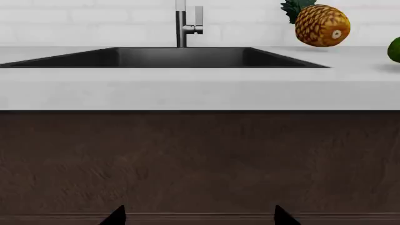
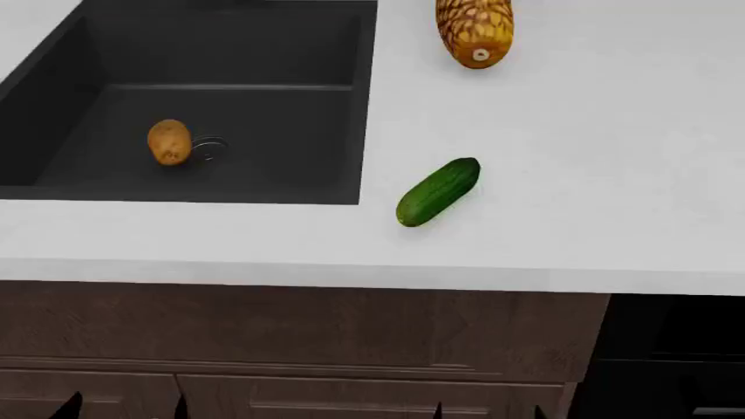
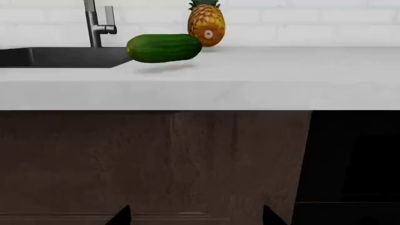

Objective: Pick the cucumber from the counter and place it in the sink

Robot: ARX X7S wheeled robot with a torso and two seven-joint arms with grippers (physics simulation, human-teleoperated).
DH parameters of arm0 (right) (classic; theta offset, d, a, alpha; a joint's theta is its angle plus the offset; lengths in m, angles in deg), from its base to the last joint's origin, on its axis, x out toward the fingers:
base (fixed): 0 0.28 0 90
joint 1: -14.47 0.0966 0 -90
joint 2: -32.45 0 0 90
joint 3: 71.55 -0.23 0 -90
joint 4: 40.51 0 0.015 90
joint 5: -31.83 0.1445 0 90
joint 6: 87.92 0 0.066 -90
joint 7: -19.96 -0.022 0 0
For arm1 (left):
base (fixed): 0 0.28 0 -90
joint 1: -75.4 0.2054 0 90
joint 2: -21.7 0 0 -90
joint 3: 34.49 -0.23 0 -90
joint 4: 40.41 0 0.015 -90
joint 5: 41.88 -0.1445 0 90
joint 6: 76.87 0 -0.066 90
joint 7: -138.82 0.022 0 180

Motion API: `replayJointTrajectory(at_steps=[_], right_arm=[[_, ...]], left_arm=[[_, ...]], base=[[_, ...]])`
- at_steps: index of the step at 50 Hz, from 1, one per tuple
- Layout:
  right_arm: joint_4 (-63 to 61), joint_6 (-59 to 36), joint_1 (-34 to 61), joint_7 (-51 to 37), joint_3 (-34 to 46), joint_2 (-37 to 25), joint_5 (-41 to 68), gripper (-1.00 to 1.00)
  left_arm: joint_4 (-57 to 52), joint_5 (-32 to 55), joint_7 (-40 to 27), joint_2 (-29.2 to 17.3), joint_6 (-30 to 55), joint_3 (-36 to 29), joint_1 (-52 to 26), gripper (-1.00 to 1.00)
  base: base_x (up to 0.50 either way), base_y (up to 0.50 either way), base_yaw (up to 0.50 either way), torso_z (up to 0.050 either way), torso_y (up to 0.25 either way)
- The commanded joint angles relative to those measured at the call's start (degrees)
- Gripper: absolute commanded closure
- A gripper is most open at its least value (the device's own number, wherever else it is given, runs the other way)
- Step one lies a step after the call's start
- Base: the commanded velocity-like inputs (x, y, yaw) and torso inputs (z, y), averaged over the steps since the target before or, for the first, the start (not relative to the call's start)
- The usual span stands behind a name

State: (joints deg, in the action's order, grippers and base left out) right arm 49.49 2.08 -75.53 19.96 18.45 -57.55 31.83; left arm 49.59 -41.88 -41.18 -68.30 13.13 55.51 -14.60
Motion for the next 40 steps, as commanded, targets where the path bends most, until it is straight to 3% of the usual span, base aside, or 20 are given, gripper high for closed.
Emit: replayJointTrajectory(at_steps=[1, 40], right_arm=[[0.00, 0.00, 0.00, -0.72, 0.00, -0.54, 0.54, -1.00], [-2.71, -0.30, -1.24, -6.42, 6.09, -4.69, 4.26, -1.00]], left_arm=[[0.00, 0.56, -0.64, -0.57, 0.00, -0.64, 0.00, -1.00], [-1.13, 6.64, -5.90, -4.82, 1.09, -4.29, 0.68, -1.00]], base=[[0.00, 0.00, 0.00, 0.000, 0.000], [0.00, 0.00, 0.00, 0.000, 0.000]])
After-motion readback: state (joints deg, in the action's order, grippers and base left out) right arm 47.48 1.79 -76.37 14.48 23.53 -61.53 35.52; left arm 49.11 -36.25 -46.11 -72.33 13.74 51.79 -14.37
